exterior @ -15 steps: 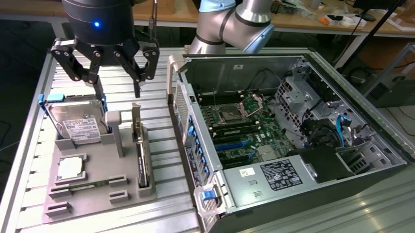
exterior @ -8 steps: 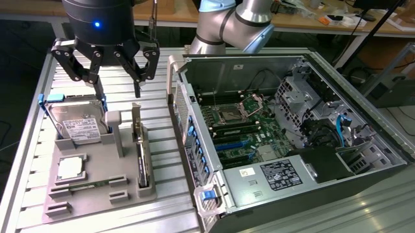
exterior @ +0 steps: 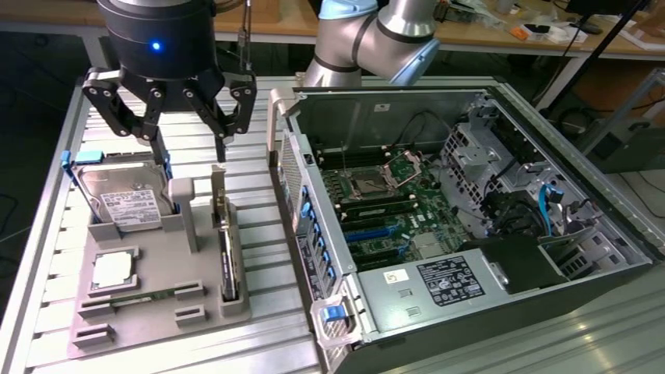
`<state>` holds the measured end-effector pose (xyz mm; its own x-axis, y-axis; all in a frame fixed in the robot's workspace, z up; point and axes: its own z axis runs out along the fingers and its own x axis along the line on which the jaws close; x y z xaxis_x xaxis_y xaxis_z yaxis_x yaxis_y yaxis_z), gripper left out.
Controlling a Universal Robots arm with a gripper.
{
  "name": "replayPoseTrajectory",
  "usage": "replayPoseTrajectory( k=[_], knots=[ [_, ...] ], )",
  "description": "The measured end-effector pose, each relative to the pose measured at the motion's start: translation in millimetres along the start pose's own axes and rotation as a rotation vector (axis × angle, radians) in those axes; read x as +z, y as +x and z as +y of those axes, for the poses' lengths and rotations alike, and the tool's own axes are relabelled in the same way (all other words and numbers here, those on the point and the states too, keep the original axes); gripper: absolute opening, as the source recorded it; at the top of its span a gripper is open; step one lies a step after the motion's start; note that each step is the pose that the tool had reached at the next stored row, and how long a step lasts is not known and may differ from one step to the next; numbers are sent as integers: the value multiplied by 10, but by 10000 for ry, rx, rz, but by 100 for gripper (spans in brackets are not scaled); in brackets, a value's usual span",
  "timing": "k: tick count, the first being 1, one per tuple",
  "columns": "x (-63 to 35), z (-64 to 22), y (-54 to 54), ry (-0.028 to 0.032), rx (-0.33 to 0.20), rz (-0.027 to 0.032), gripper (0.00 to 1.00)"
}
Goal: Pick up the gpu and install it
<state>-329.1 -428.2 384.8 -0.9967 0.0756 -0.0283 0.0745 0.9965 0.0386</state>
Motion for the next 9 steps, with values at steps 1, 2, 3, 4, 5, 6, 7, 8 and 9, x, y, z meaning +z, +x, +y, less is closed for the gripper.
replayPoseTrajectory(
  k=[1, 2, 3, 4, 5, 6, 7, 8, 9],
  knots=[
    [3, 0, 0, 9, 0, 0, 66],
    [7, 0, 0, 31, -1, -3, 66],
    [11, 0, 0, 58, -2, -4, 66],
    [14, -1, 0, 76, -3, -5, 66],
    [15, 0, 0, 78, -2, -5, 66],
    [15, 0, 1, 78, -2, -6, 66],
    [15, 0, 0, 78, -2, -6, 66],
    [15, 0, 0, 78, -2, -5, 66],
    [15, -1, 1, 79, -2, -5, 66]
  ],
)
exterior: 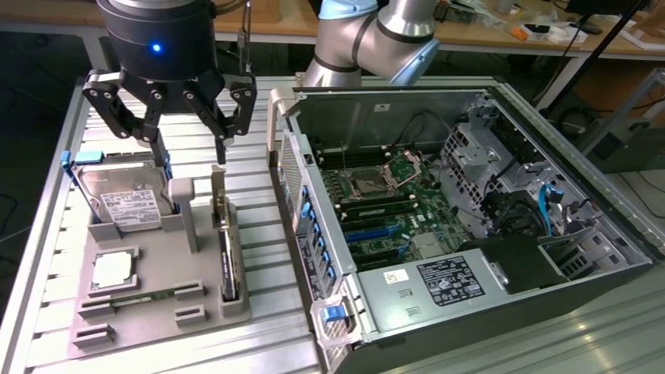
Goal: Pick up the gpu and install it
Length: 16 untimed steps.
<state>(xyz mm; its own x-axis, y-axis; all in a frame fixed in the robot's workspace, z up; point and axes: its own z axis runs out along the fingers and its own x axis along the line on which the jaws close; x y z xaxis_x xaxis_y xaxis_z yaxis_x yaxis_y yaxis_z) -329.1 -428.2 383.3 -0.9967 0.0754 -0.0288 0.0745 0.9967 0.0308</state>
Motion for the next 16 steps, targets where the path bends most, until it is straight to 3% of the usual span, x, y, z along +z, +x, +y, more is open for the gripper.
replayPoseTrajectory(
  k=[16],
  knots=[
    [8, -25, -2, -1, 0, -1, 67]
  ],
)
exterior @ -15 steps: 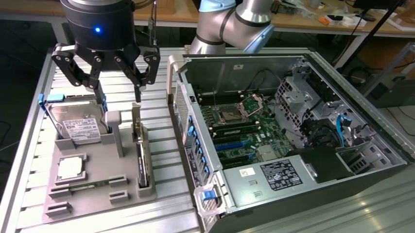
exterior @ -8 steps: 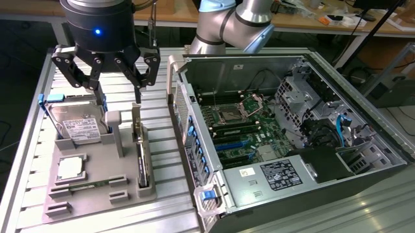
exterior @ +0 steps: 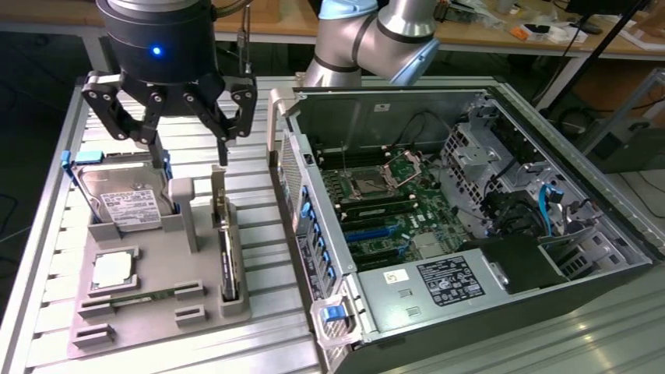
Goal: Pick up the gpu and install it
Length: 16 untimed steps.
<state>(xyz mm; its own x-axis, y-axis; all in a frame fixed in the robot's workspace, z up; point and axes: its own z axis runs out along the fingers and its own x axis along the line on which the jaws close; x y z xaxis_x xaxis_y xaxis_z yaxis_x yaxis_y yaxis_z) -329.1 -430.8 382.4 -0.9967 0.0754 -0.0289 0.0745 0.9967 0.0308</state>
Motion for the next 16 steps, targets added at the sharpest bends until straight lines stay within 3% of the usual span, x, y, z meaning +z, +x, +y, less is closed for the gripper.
replayPoseTrajectory(
  k=[3, 6, 9, 12, 13, 16],
  knots=[
    [0, 0, 0, 0, 0, 0, 80],
    [0, 0, 0, 0, 0, 0, 78],
    [0, 0, 0, 0, 0, 0, 59],
    [0, 0, 0, 0, 0, 0, 53],
    [0, 0, 0, 0, 0, 0, 47],
    [3, -2, -23, 0, -2, 0, 47]
  ],
)
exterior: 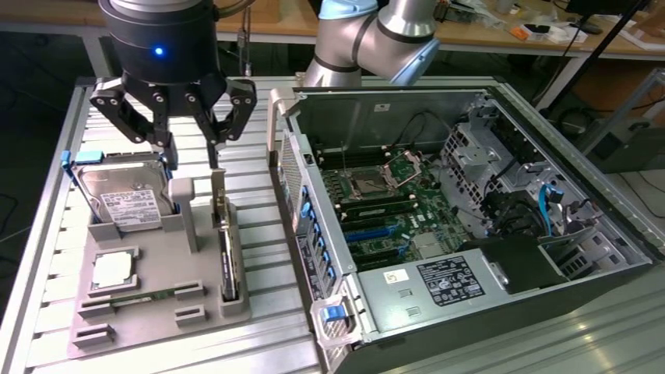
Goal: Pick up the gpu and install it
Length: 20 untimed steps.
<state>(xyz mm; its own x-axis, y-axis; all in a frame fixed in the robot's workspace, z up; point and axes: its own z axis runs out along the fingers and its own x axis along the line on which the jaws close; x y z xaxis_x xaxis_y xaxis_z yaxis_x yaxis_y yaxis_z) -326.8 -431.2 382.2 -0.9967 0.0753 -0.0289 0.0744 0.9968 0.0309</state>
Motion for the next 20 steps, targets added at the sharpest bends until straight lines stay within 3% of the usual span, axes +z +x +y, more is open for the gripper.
replayPoseTrajectory(
  k=[7, 20],
  knots=[
    [22, -43, -110, 0, 1, 0, 47],
    [100, -260, -213, 1, 4, 0, 47]
  ],
)
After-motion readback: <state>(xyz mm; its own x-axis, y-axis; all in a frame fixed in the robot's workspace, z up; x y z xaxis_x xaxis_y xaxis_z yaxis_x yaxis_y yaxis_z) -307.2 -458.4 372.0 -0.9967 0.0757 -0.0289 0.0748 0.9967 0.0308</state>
